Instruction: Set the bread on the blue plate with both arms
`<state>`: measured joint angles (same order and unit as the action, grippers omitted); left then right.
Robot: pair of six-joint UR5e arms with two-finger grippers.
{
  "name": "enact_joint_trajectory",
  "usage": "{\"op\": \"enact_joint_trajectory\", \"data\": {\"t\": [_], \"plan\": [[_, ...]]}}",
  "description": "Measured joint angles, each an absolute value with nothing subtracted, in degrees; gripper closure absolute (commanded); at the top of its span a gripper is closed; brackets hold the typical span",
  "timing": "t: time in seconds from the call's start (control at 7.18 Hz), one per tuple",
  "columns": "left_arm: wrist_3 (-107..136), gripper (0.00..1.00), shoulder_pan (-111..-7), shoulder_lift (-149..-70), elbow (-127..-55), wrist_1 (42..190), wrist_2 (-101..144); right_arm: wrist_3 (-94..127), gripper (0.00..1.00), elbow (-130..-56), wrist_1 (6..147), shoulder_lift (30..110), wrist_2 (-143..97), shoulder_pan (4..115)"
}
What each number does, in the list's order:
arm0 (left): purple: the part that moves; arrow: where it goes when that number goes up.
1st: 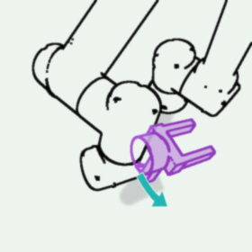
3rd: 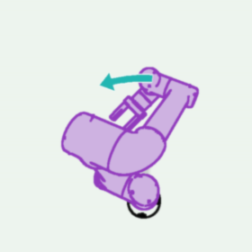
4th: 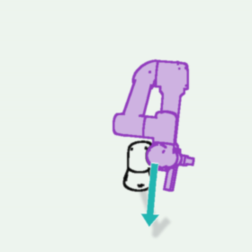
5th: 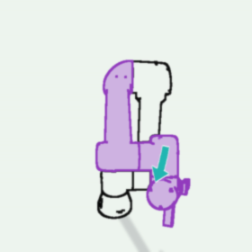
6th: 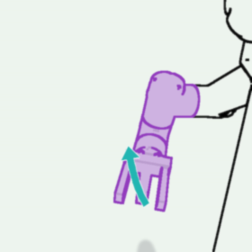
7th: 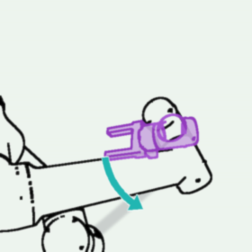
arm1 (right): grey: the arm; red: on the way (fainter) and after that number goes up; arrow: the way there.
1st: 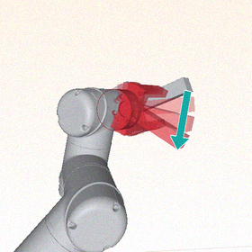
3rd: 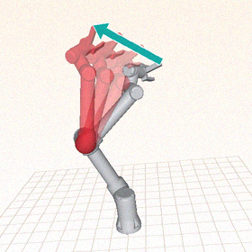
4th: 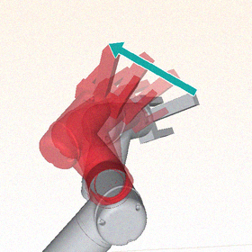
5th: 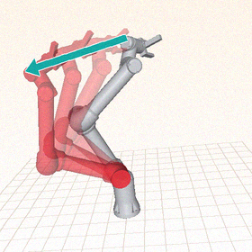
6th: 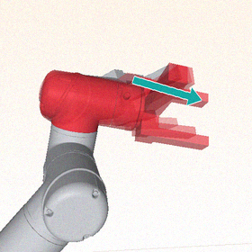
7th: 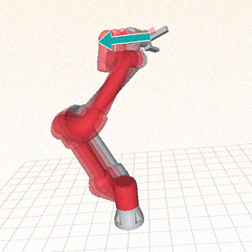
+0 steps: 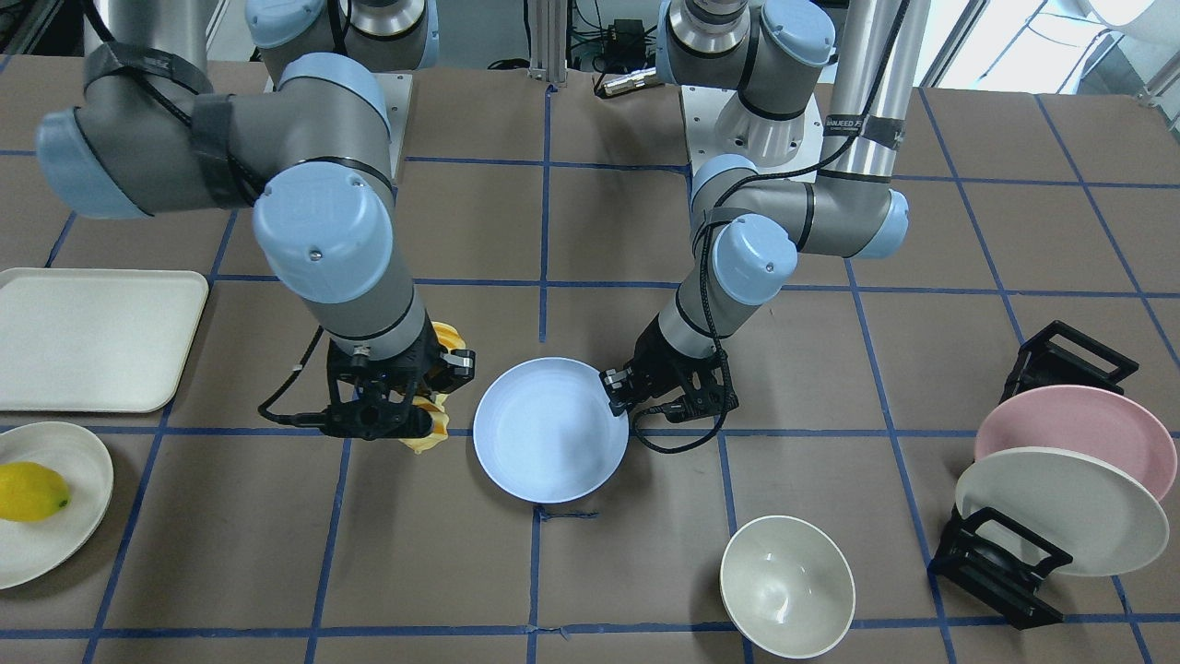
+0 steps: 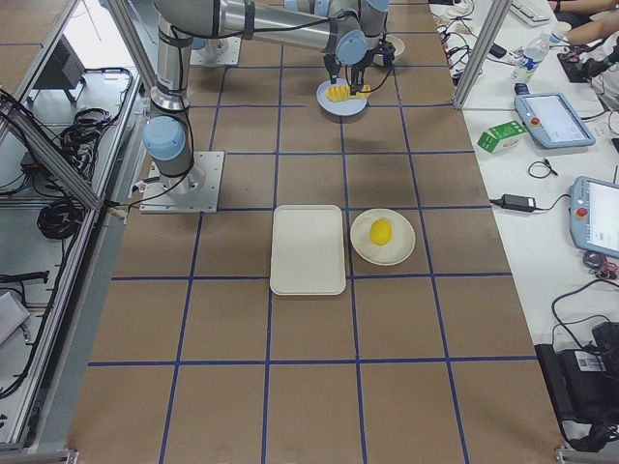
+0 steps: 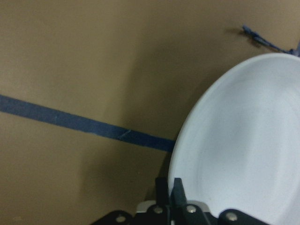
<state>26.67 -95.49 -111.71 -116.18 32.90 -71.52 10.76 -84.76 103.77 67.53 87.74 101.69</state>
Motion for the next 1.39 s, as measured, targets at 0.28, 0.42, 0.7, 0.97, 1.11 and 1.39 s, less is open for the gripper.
{"op": "enact_joint_trajectory", "data": {"t": [0.28, 0.42, 0.7, 0.97, 1.11, 1.39], "plan": [[25.2, 0.00, -93.9, -109.9, -114.6, 31.1, -73.5, 11.8, 1.00, -84.7, 107.6, 64.8, 87.6, 104.4], [22.5, 0.00, -92.3, -108.2, -112.4, 33.2, -75.2, 13.8, 1.00, -84.8, 109.8, 63.0, 87.6, 106.1], [12.7, 0.00, -89.4, -103.9, -104.1, 49.8, -80.0, 17.7, 1.00, -84.7, 115.0, 59.4, 87.3, 109.6], [7.3, 0.00, -88.1, -100.1, -95.0, 70.2, -83.5, 18.7, 0.88, -84.9, 116.6, 57.4, 85.9, 110.9], [6.7, 0.00, -88.2, -97.9, -92.6, 77.4, -84.0, 18.8, 0.76, -85.1, 116.8, 57.0, 85.6, 111.1], [5.6, 0.00, -88.4, -93.2, -91.2, 84.4, -84.2, 18.5, 0.30, -85.9, 116.9, 56.8, 85.4, 111.2]]}}
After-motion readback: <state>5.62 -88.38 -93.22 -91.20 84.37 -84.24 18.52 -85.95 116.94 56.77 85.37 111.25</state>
